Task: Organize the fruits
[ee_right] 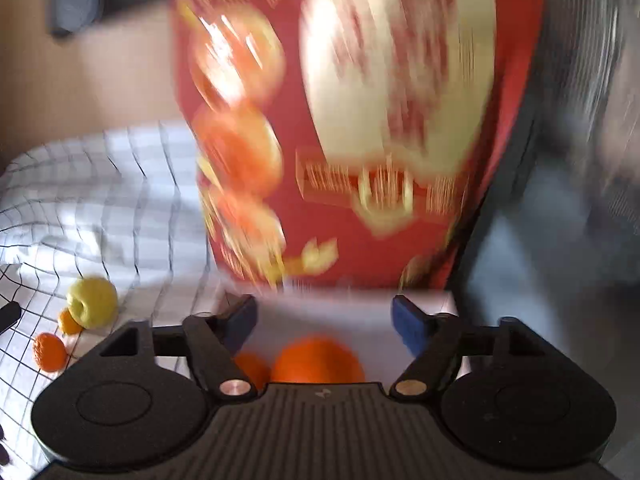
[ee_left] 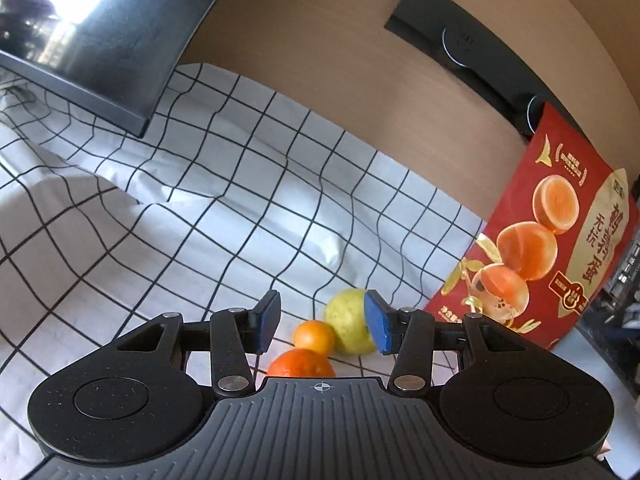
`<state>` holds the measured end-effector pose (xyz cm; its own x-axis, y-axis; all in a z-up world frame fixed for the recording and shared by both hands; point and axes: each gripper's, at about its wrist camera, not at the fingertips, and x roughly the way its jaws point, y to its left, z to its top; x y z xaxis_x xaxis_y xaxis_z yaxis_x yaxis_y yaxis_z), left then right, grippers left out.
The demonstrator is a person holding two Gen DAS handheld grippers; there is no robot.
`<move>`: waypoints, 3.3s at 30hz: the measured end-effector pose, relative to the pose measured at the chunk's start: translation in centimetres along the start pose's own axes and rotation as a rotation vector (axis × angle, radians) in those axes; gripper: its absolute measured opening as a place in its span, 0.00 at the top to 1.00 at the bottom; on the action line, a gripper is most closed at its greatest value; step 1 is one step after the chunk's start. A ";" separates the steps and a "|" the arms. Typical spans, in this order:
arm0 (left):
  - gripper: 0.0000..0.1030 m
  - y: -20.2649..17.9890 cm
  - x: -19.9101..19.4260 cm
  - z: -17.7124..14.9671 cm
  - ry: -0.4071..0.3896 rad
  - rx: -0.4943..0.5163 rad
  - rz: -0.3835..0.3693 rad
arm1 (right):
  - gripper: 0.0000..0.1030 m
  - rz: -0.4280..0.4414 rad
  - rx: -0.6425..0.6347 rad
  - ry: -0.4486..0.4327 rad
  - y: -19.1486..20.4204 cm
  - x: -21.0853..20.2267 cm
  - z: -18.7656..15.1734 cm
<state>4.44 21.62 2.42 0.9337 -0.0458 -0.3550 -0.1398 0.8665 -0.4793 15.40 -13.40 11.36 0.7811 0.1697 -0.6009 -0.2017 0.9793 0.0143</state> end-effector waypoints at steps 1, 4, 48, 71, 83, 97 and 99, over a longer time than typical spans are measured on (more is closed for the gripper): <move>0.51 0.0 0.1 -0.1 0.010 0.006 0.003 | 0.14 0.012 -0.011 -0.052 0.2 -1.2 -0.1; 0.51 -0.4 0.8 -0.6 0.048 0.040 0.011 | 0.13 0.099 -0.010 -0.133 1.3 -3.2 -1.3; 0.46 -2.1 8.3 0.6 0.315 0.167 0.013 | 0.45 0.312 -0.434 0.135 13.7 -5.0 -11.4; 0.49 -2.7 6.3 -0.1 0.354 0.369 -0.003 | 0.30 0.235 -0.364 0.085 10.6 -5.4 -10.7; 0.62 -3.3 8.5 -0.9 0.344 0.464 0.116 | 0.30 0.225 -0.360 0.070 9.8 -6.1 -10.7; 0.63 -4.6 -2.2 -2.4 0.209 0.284 -0.103 | 0.30 0.217 -0.287 0.054 9.3 -5.2 -8.5; 0.63 -5.3 -4.0 -3.9 0.231 0.285 -0.115 | 0.32 0.207 -0.306 0.042 10.2 -4.6 -7.8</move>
<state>0.12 15.32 3.28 0.8347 -0.2334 -0.4988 0.0891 0.9510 -0.2959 5.13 -5.06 8.06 0.6815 0.3496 -0.6429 -0.5253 0.8453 -0.0972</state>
